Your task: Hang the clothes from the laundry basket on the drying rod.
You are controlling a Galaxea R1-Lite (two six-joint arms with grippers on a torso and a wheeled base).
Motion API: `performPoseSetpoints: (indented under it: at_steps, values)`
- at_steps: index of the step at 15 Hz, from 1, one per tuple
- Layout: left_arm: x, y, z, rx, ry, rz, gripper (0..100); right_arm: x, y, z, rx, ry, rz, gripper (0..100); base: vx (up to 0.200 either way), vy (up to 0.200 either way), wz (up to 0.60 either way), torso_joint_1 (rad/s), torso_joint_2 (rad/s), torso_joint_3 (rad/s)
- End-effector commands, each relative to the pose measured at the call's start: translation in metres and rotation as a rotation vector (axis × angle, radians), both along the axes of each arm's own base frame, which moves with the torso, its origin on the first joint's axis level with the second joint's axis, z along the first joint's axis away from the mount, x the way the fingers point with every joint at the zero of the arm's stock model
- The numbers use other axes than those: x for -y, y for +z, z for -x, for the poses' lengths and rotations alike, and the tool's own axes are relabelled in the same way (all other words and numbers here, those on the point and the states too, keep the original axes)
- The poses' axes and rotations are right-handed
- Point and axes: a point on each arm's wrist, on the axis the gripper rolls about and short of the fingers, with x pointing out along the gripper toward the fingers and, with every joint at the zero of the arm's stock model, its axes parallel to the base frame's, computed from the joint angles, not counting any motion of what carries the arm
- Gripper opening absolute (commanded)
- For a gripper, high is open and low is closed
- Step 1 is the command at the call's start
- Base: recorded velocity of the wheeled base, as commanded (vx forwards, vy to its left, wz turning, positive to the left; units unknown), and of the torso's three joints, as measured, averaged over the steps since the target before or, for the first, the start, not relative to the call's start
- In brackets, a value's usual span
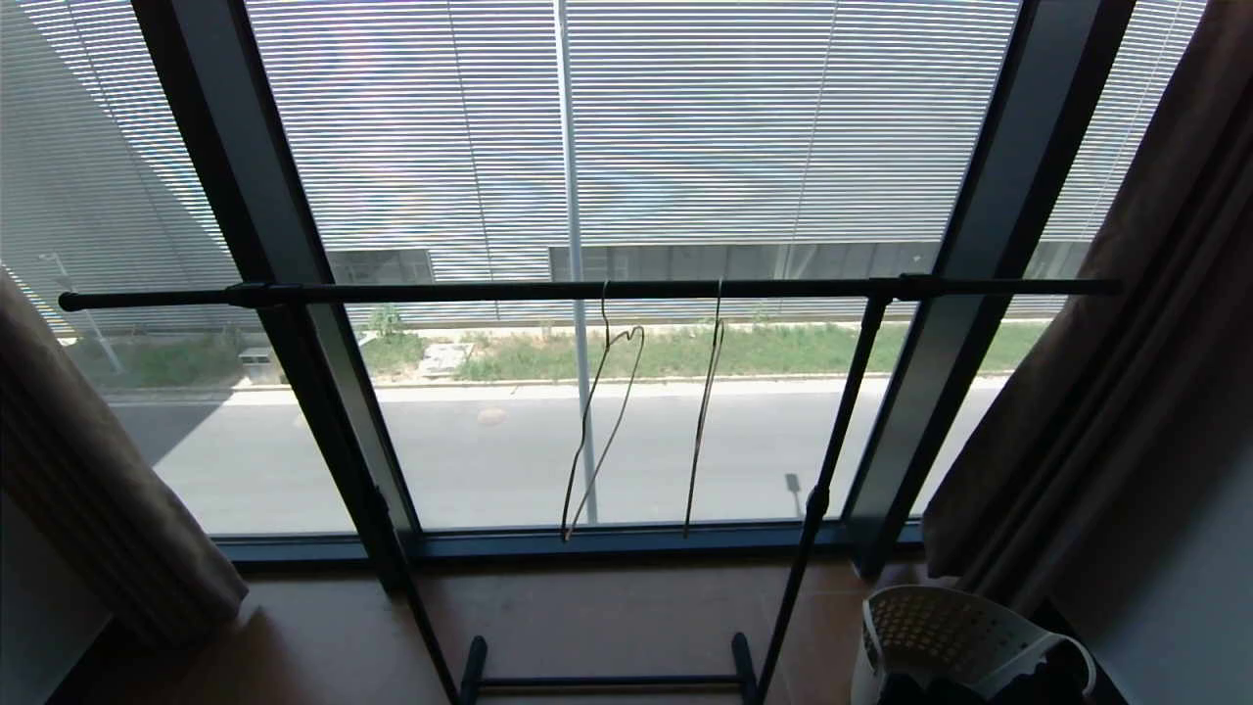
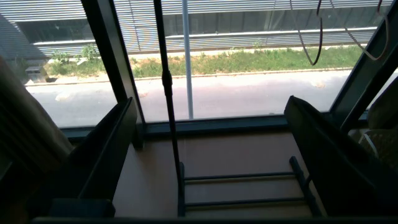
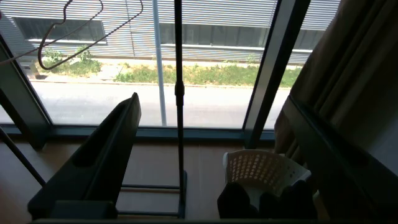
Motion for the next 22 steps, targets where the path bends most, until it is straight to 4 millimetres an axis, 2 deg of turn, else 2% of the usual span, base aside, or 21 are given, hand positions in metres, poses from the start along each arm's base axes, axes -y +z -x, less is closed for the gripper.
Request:
performPoseSetpoints:
  at_steps: [1,22]
  values:
    - [0.0,0.0,-0.0001,-0.002,0.0,0.0,100,0.0,0.0,0.0,0.001,0.0,0.0,100,0.0,0.0,0.0,0.0,0.0,0.0]
    - [0.0,0.0,-0.0001,-0.002,0.0,-0.003,100,0.0,0.0,0.0,0.001,0.001,-0.008,100,0.0,0.0,0.0,0.0,0.0,0.0]
